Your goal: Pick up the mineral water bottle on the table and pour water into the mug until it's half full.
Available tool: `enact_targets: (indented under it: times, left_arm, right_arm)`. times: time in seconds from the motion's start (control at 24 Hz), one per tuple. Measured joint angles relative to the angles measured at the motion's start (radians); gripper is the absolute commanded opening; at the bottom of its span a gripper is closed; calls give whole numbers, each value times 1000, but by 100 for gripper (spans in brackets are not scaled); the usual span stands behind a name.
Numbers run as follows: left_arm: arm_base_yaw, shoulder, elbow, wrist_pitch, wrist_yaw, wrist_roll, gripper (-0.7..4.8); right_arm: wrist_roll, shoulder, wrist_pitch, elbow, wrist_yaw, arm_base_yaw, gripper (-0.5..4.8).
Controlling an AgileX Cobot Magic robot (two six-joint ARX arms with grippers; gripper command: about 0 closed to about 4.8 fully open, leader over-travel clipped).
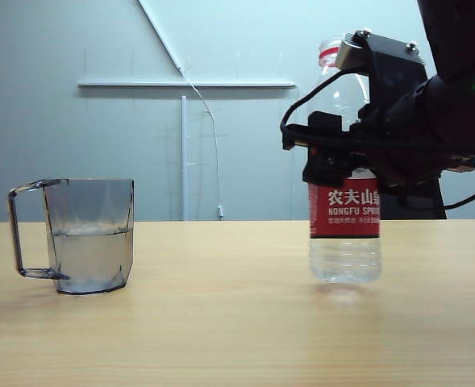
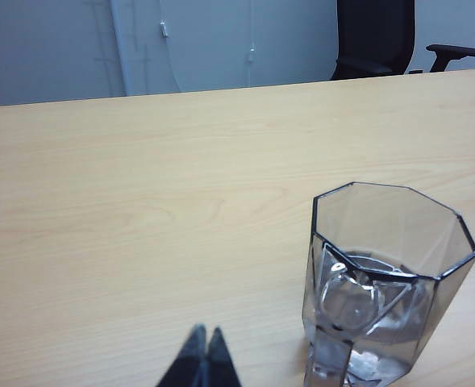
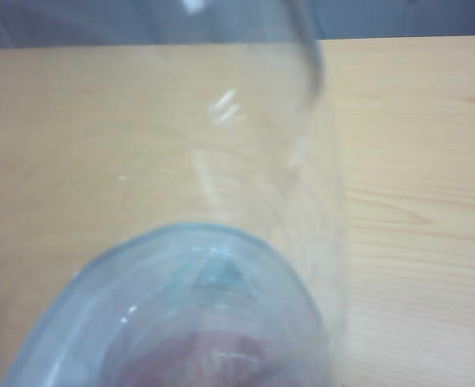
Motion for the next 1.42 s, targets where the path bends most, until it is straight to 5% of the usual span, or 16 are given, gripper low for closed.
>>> enact_targets:
  times: [0.33, 0.46, 1.42]
  left_arm:
    - [0, 0, 0, 0, 0, 0, -2]
    - [0, 0, 0, 0, 0, 0, -2]
    - [0, -1, 0, 0, 0, 0, -2]
  right_arm:
    - [-16, 0, 14, -8, -38, 0, 350]
    - [-29, 0, 21, -13, -37, 0, 431]
    - [-30, -167, 38, -165, -27, 22, 464]
